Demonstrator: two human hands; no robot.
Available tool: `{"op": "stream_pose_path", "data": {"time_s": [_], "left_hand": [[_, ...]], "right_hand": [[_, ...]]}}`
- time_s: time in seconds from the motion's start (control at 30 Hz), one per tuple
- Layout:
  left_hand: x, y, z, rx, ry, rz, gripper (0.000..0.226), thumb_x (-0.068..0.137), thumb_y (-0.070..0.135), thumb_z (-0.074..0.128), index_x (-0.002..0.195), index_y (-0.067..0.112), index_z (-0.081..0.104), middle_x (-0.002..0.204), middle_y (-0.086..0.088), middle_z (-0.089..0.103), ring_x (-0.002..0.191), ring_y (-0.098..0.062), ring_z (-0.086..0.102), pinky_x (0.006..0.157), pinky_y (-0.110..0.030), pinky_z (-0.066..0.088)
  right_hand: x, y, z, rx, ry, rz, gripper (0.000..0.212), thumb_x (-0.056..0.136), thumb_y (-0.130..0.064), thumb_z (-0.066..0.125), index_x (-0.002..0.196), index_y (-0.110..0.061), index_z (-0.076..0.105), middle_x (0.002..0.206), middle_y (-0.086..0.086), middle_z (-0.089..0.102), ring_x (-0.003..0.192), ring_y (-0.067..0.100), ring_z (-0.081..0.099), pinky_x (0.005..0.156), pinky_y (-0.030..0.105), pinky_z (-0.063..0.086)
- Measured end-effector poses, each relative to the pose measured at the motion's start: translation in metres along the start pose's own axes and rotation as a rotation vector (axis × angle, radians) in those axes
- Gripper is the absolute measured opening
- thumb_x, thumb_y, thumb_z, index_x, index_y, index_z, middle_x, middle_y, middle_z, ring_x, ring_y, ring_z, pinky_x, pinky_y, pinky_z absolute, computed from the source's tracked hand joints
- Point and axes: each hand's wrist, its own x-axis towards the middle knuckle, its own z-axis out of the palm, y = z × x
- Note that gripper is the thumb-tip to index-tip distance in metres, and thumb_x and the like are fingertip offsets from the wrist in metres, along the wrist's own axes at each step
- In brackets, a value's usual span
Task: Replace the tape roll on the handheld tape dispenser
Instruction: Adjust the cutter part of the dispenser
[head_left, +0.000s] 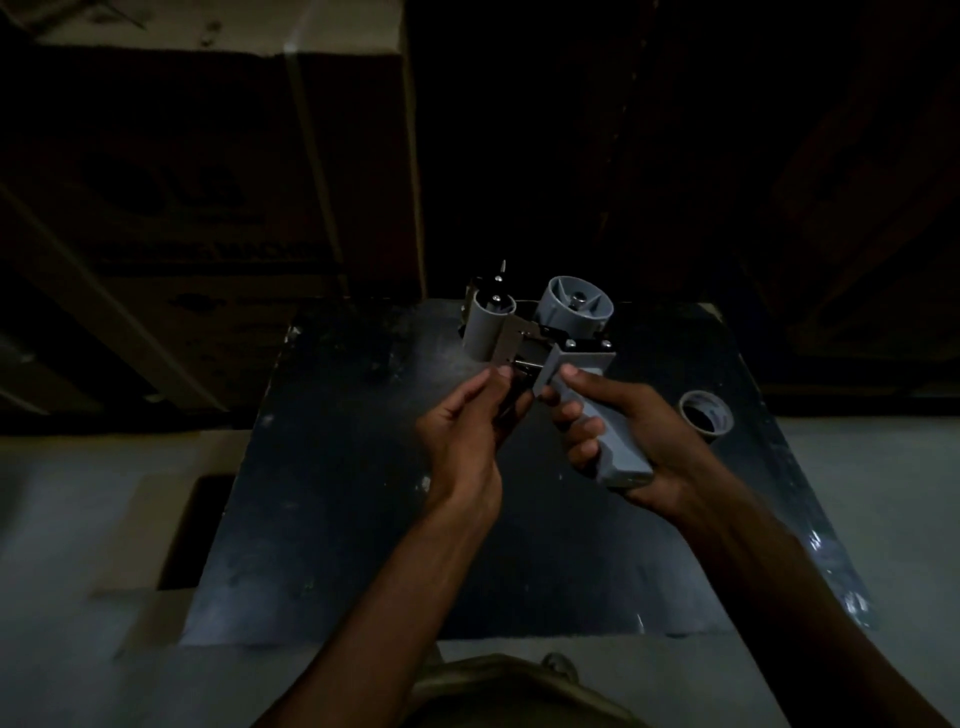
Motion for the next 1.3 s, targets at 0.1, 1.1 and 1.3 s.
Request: {"op": "stream_pose_path", "data": {"time_s": [0.1,1.1,1.3], "left_hand": [[0.000,-0.003,0.001,0.159,-0.003,0.188,0.020,0.086,0.004,0.070,0.106,0.000,0.072,0.097,-0.012,0.076,0.092,-0.024,0.074,0.076,-0.032,0.061],[0.002,0.008,0.023,-0.065,-0.112,-0.189,0.036,0.090,0.004,0.064,0.124,-0.009,0.058,0.099,-0.012,0.071,0.095,-0.019,0.069,0.086,-0.025,0.056],[0.004,0.009,0.026,-0.005,-0.066,-0.262,0.028,0.081,0.018,0.077,0.104,0.005,0.070,0.108,-0.013,0.073,0.099,-0.019,0.071,0.098,-0.037,0.054]], "right_hand": [[-0.002,-0.004,-0.003,0.014,-0.013,-0.005,0.027,0.086,-0.027,0.063,0.102,-0.005,0.060,0.065,-0.003,0.052,0.042,0.003,0.045,0.038,0.013,0.042],[-0.004,-0.004,-0.011,-0.046,0.073,-0.102,0.019,0.094,-0.026,0.061,0.099,-0.008,0.061,0.063,-0.004,0.055,0.046,0.003,0.047,0.041,0.017,0.043],[0.002,0.001,-0.016,-0.065,0.109,-0.096,0.023,0.093,-0.027,0.063,0.104,-0.007,0.062,0.062,-0.004,0.057,0.047,0.004,0.048,0.043,0.018,0.044]]}}
